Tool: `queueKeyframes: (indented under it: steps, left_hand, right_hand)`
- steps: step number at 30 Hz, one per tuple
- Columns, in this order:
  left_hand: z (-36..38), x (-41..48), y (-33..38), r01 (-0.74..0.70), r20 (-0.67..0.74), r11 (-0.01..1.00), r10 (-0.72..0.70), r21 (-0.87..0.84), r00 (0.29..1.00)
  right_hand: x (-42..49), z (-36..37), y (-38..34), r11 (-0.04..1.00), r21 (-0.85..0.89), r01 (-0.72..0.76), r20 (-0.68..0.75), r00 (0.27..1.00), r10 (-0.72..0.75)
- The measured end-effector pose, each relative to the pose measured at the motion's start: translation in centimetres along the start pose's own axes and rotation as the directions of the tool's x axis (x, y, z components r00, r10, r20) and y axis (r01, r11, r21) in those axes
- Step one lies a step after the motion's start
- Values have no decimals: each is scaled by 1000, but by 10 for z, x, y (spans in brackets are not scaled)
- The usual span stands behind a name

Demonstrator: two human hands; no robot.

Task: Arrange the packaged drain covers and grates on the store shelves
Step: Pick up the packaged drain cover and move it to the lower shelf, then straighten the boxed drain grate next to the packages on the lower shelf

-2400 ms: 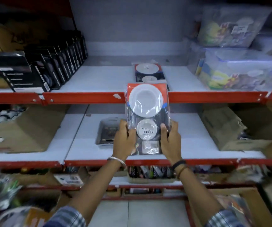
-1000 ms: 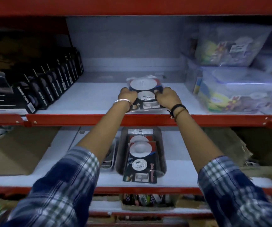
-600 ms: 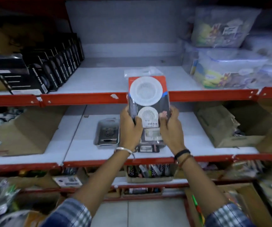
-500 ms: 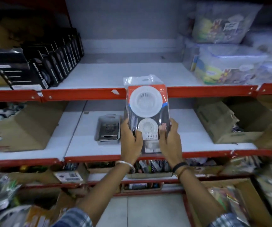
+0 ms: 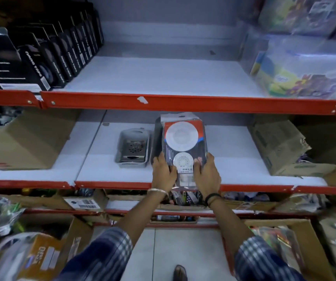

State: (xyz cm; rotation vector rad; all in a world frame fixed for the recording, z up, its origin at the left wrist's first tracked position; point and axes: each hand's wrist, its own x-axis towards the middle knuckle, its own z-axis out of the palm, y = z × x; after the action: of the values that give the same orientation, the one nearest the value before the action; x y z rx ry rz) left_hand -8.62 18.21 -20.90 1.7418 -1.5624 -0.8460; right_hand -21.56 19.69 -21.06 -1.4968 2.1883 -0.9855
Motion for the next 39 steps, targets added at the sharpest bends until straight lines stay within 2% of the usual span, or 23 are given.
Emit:
queueKeyframes:
  steps: [3, 5, 8, 11, 14, 16, 21, 23, 25, 28, 31, 34, 37, 39]
  left_hand:
    - [4, 34, -3, 84, 107, 966, -113, 246, 988]
    - [10, 49, -4, 120, 190, 937, -190, 328, 963]
    - [19, 66, -7, 203, 199, 927, -274, 314, 941]
    - [22, 78, -9, 273, 145, 928, -315, 252, 938]
    - [24, 94, -9, 238, 99, 958, -255, 163, 962]
    - [29, 106, -10, 196, 92, 968, -211, 154, 973]
    - [46, 111, -19, 152, 182, 956, -201, 252, 963]
    - [47, 109, -24, 143, 203, 963, -191, 230, 960]
    - [42, 107, -23, 117, 198, 971, -159, 208, 967]
    - [14, 108, -19, 10, 118, 985, -30, 170, 993]
    - [-31, 119, -29, -114, 70, 980, 104, 161, 992]
    - [-75, 144, -60, -164, 98, 934, 140, 316, 985]
    - [-107, 164, -91, -135, 202, 828, 27, 544, 979]
    - [-123, 173, -109, -218, 334, 731, -14, 647, 943]
  right_hand:
    - [31, 9, 1, 990, -130, -63, 148, 986, 82]
    - [47, 15, 6, 972, -199, -126, 230, 958, 171]
    - [64, 25, 15, 967, -179, -181, 304, 925, 230]
    - [79, 35, 15, 980, -22, -200, 391, 900, 193]
    - [98, 41, 11, 969, 113, -219, 373, 913, 163]
    - [111, 48, 12, 968, 117, -224, 369, 914, 167]
    - [118, 63, 16, 972, -233, -31, 397, 909, 124]
    - [115, 68, 16, 948, -319, 17, 397, 910, 117]
    - [111, 70, 16, 925, -377, 38, 337, 936, 98]
    - [103, 70, 1, 919, -389, 66, 199, 980, 14]
    - [98, 71, -32, 935, -301, 186, 175, 975, -138]
    - [97, 89, -68, 922, -162, 353, 275, 913, -301]
    - [94, 115, -94, 868, -102, 486, 440, 804, -399]
    - [92, 139, -109, 822, -103, 561, 559, 716, -418]
